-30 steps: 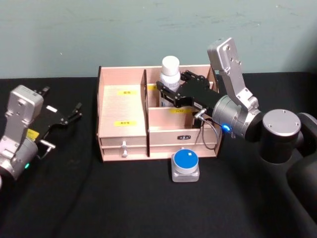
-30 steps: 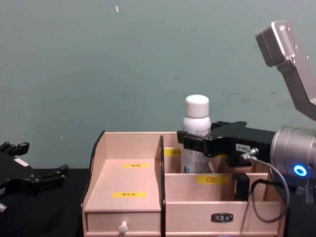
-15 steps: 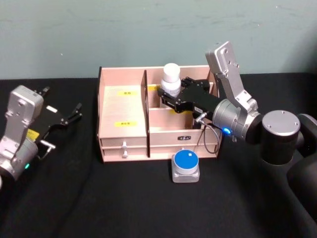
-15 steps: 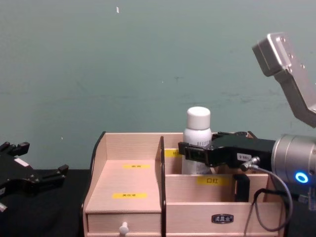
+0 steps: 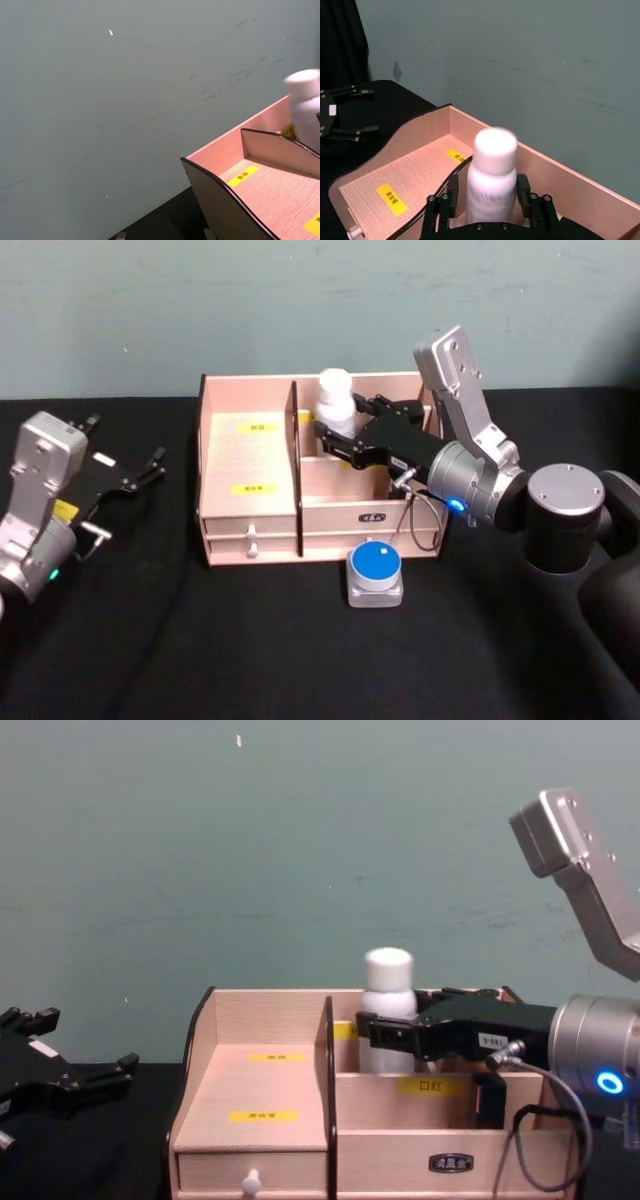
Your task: Pick up the facial cleanser and watermelon frost from the table and place them into the tiered storage box.
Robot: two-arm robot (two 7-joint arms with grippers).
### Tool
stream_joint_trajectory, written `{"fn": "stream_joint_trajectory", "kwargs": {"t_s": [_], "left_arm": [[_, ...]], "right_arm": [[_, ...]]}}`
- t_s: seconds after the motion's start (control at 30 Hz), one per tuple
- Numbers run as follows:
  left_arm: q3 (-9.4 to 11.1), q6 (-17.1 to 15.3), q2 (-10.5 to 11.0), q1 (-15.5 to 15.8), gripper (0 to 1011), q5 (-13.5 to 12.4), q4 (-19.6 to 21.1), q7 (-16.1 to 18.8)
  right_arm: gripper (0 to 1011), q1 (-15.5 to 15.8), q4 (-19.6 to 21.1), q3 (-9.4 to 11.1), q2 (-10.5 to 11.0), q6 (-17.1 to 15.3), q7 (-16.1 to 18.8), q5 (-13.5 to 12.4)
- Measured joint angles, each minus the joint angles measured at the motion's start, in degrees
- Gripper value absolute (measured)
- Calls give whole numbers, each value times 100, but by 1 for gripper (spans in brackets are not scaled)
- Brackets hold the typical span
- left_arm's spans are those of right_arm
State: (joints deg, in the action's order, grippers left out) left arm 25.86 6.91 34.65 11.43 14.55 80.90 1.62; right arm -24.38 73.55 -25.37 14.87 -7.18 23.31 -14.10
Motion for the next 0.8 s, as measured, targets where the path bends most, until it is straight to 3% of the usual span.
{"fn": "stream_joint_trajectory", "kwargs": {"t_s": [0.37, 0.67, 0.8], "left_arm": [[0, 0, 0, 0, 1001, 0, 1, 0], [0, 0, 0, 0, 1001, 0, 0, 0], [0, 0, 0, 0, 1001, 0, 0, 0]], "right_arm": [[1002, 105, 285, 49, 97, 60, -57, 44], [1000, 185, 810, 146, 268, 23, -18, 13], [1000, 236, 1026, 222, 341, -23, 43, -140]]}}
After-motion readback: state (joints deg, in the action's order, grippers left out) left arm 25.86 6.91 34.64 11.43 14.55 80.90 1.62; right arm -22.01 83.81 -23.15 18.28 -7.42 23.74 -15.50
